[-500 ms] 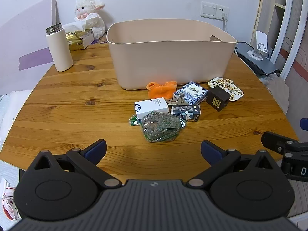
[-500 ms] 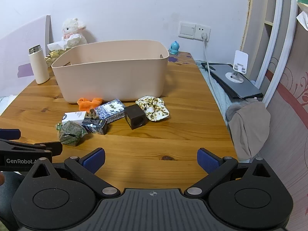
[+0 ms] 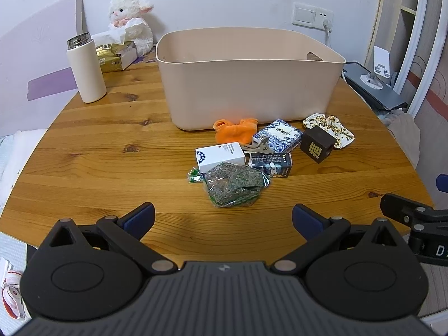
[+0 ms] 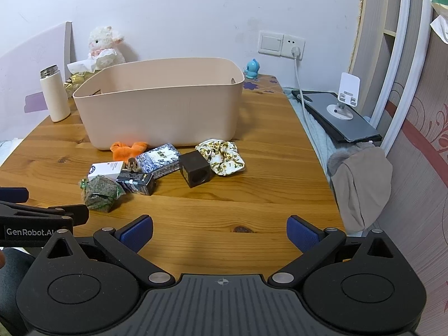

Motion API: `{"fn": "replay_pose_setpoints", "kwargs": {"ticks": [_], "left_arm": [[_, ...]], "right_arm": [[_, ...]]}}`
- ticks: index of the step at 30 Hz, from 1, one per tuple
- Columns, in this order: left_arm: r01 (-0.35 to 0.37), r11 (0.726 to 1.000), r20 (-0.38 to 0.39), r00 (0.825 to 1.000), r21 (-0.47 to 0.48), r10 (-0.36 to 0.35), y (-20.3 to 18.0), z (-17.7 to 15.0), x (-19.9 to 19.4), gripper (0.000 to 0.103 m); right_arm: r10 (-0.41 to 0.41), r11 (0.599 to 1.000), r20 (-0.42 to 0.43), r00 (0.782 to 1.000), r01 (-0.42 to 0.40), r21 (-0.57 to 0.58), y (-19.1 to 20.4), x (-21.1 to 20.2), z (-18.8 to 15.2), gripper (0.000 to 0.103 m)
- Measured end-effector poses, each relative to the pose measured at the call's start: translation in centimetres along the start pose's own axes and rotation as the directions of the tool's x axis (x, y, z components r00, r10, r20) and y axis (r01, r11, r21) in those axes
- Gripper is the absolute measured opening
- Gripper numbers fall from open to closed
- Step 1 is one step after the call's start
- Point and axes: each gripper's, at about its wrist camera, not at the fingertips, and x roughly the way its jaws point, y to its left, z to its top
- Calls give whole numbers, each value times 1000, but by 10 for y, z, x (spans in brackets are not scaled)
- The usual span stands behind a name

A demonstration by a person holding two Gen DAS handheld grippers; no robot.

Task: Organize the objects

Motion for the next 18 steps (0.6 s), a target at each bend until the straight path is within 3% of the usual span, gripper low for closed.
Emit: {"fn": "replay_pose_setpoints", "kwargs": {"ticks": [18], "left_arm": [[3,1000,6,1000,-12,-3,1,0,0,103]], "right_arm": [[-3,1000,-4,1000,3,-1,1,2,-1,103]]}}
